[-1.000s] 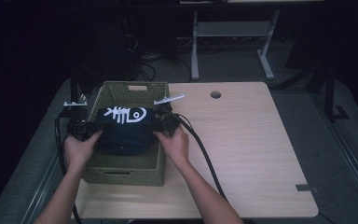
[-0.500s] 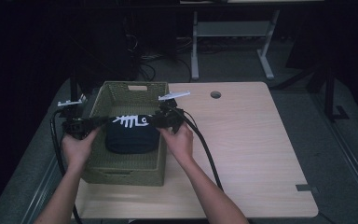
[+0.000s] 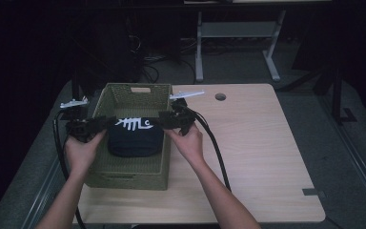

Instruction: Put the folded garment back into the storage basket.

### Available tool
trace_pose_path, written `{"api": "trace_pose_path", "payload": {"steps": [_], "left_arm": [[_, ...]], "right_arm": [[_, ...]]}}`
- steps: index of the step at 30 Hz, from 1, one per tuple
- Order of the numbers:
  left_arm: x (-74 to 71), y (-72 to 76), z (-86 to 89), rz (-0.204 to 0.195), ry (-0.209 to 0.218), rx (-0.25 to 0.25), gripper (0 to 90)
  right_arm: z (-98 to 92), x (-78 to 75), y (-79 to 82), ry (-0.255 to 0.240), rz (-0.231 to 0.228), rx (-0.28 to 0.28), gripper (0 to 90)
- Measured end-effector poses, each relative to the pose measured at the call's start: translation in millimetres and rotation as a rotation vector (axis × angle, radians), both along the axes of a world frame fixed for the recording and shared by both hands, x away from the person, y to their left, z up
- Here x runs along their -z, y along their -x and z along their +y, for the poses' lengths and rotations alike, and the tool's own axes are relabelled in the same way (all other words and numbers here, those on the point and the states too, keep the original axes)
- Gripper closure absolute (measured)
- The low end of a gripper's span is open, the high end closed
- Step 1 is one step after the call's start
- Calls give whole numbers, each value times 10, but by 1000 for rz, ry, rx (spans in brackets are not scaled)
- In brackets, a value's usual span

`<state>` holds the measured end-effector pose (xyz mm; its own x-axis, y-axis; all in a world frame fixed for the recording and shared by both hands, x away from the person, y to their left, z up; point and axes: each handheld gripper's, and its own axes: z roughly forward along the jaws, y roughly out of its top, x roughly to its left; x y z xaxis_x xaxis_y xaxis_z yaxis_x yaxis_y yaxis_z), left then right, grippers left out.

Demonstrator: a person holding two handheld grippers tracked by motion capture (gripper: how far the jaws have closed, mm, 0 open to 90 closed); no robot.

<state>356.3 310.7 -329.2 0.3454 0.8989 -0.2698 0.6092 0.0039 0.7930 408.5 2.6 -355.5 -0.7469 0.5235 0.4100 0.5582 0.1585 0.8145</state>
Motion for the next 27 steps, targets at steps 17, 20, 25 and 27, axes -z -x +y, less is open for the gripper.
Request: {"api": "trace_pose_path", "payload": {"steps": [17, 20, 25, 27], "left_arm": [[-101, 134, -214, -55, 30, 24, 286], [-111, 145, -254, -66, 29, 33, 270], [-112, 161, -339, -84, 26, 48, 263], [-119, 167, -366, -87, 36, 50, 260]], "right_arm": [[-330, -76, -17, -28, 11, -21, 305], [-365, -90, -9, -20, -1, -21, 299], [-466, -112, -2, -8, -16, -7, 276], [-506, -117, -1, -6, -18, -1, 274]]}}
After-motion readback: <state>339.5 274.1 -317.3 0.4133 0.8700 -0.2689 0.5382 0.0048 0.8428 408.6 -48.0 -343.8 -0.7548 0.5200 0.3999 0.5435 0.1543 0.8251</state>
